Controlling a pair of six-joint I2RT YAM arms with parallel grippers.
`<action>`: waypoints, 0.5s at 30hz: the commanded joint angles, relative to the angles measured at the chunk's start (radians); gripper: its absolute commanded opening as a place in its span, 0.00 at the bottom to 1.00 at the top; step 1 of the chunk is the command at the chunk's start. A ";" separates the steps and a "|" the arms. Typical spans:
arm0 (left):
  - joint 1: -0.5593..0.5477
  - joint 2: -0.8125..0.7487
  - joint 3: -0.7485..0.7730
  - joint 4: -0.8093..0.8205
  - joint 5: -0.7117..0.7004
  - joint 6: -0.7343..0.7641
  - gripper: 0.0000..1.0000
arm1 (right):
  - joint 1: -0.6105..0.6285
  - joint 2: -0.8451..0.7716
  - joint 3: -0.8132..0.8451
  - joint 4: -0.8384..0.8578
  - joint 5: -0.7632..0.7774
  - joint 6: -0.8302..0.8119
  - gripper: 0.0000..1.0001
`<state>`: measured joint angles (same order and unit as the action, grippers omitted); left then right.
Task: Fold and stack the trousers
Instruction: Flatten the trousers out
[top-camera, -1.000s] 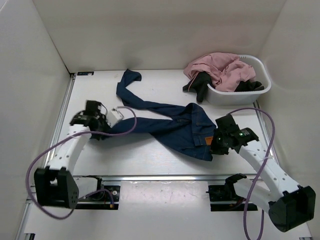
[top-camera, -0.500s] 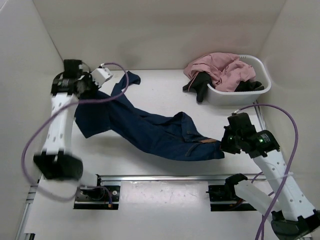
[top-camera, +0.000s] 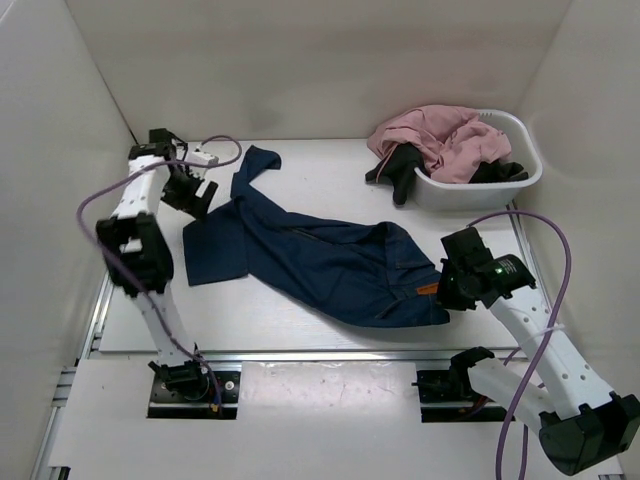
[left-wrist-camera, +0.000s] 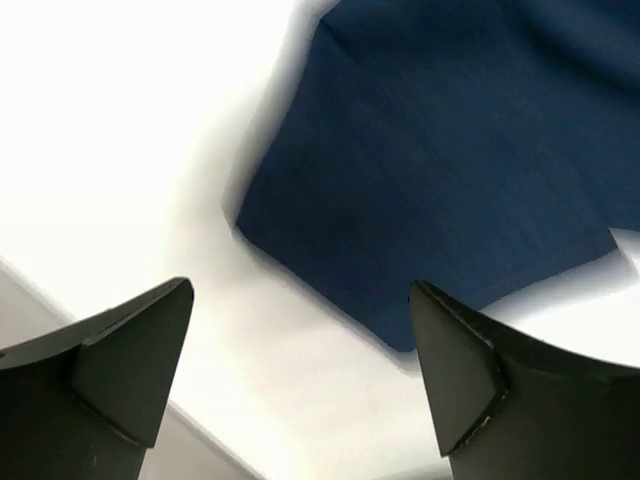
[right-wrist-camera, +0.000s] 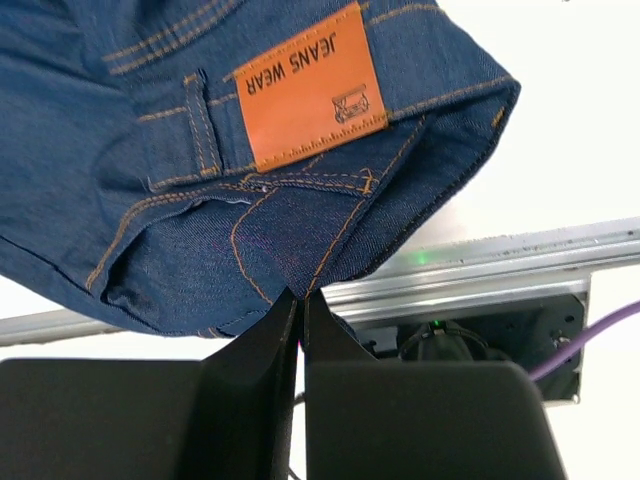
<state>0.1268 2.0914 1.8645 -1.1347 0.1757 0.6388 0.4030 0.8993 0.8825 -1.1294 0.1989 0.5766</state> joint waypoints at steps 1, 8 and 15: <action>-0.073 -0.471 -0.283 0.088 0.073 0.097 1.00 | -0.006 -0.016 -0.033 0.052 -0.009 0.008 0.00; -0.197 -0.680 -0.938 0.294 -0.219 0.269 1.00 | -0.006 -0.016 -0.072 0.071 -0.032 0.017 0.00; -0.248 -0.682 -1.024 0.549 -0.233 0.303 1.00 | -0.006 -0.039 -0.111 0.080 -0.055 0.037 0.00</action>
<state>-0.1085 1.4452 0.7918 -0.7628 -0.0399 0.9062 0.3992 0.8886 0.7940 -1.0725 0.1688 0.5976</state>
